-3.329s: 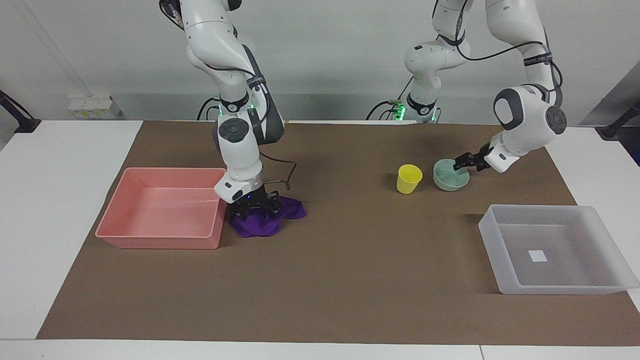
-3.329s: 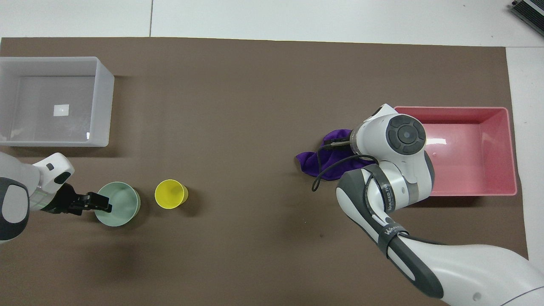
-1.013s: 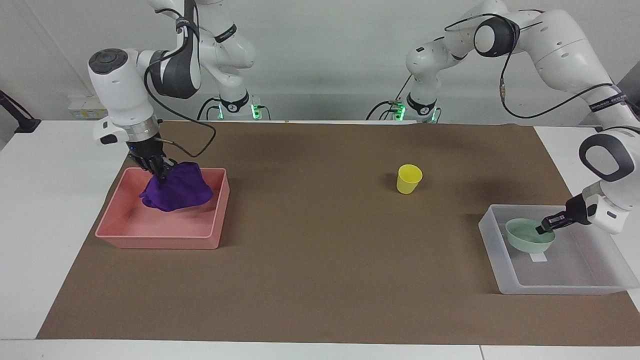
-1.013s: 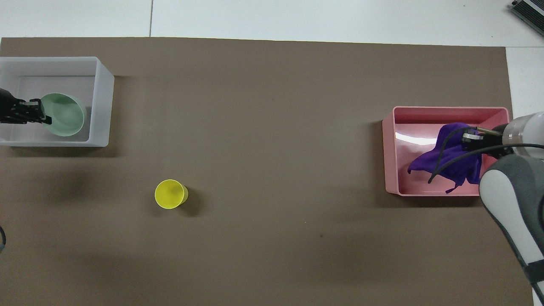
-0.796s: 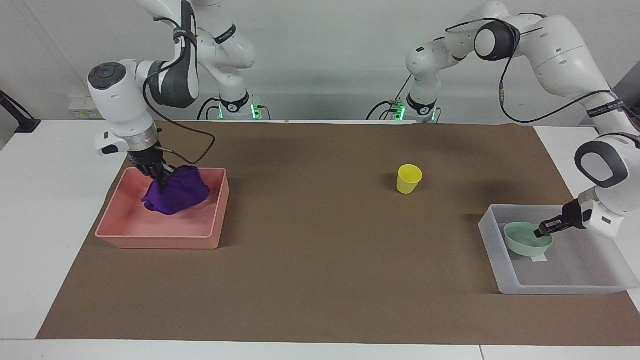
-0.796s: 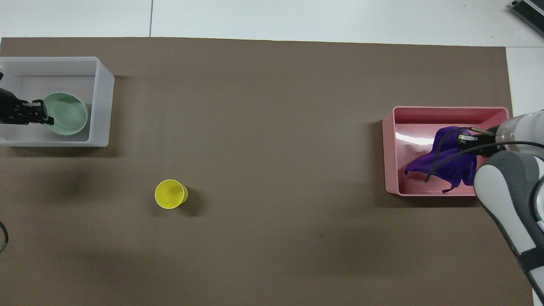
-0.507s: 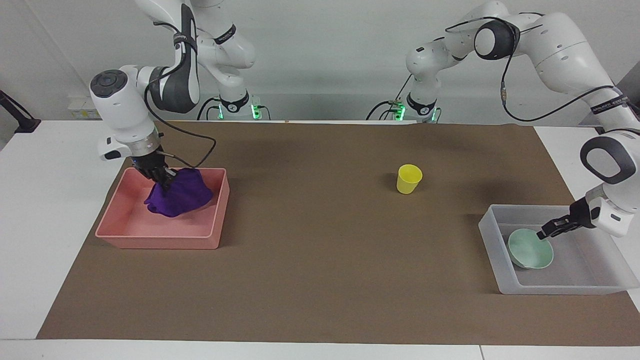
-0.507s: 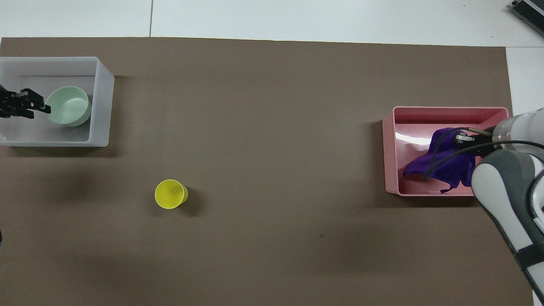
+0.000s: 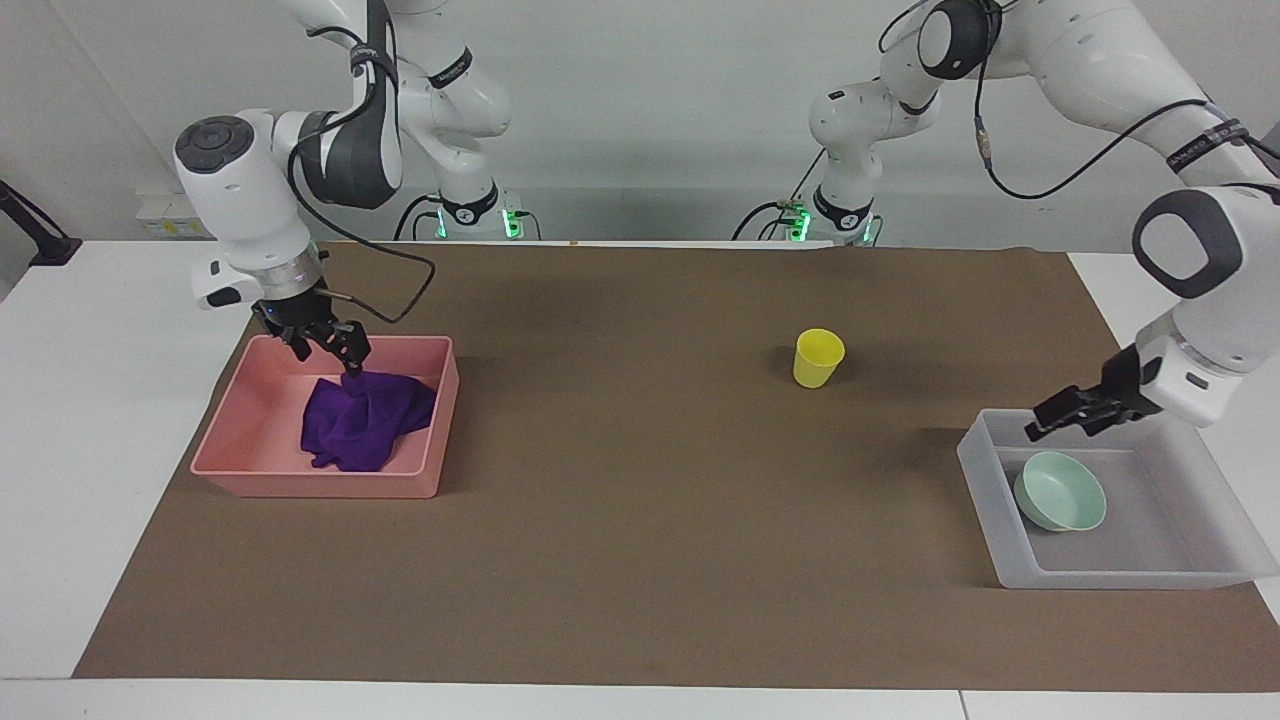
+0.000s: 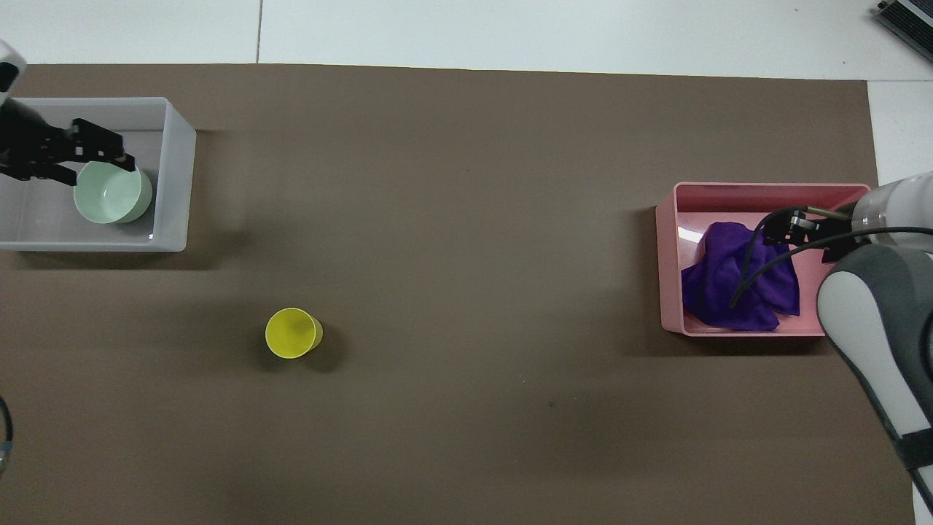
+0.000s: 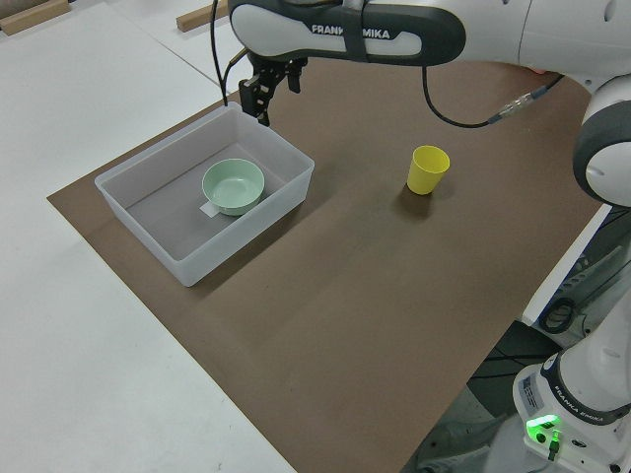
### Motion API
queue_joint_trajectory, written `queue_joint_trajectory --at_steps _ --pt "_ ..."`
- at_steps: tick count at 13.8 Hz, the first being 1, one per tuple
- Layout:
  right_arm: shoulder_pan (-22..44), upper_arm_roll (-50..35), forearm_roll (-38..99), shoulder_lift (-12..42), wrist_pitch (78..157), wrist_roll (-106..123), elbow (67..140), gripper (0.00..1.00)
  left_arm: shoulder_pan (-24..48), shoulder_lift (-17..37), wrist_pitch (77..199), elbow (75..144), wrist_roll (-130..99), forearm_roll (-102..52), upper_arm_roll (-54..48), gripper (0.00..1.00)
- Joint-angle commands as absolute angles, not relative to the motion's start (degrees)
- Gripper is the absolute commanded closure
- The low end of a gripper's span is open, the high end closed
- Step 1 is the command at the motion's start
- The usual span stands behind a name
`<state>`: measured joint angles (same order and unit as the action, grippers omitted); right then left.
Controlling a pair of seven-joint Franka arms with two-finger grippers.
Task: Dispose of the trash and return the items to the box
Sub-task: 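Reach the left gripper to the yellow cup and grasp it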
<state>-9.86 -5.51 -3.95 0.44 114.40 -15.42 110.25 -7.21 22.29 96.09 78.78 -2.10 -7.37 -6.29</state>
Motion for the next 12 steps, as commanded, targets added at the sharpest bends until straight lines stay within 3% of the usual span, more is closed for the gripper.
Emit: queue_joint_trajectory --at_steps 1,4,6,11,12 --pt "-7.92 -5.71 -3.69 0.53 109.09 -14.77 104.96 0.0 -2.64 9.63 97.02 95.12 -5.27 -6.15 -5.36 0.0" --pt "-7.47 -6.15 -3.08 0.61 103.73 -14.77 100.47 0.0 2.53 -6.45 109.64 120.32 -5.45 -6.33 -5.54 0.0" --pt "-7.47 -6.5 -1.06 0.79 101.09 -14.77 97.48 0.0 5.86 -12.55 120.36 133.45 -5.71 -7.03 -5.8 0.0" --pt "-7.56 -7.12 -1.05 0.52 97.13 -9.85 93.27 0.0 10.19 -10.64 138.58 146.85 -5.89 -7.03 -5.8 0.0" --pt "-7.65 -7.12 -1.92 0.7 97.21 -9.67 92.99 0.0 10.46 -10.2 138.52 146.78 -6.32 -7.03 -5.8 0.12"
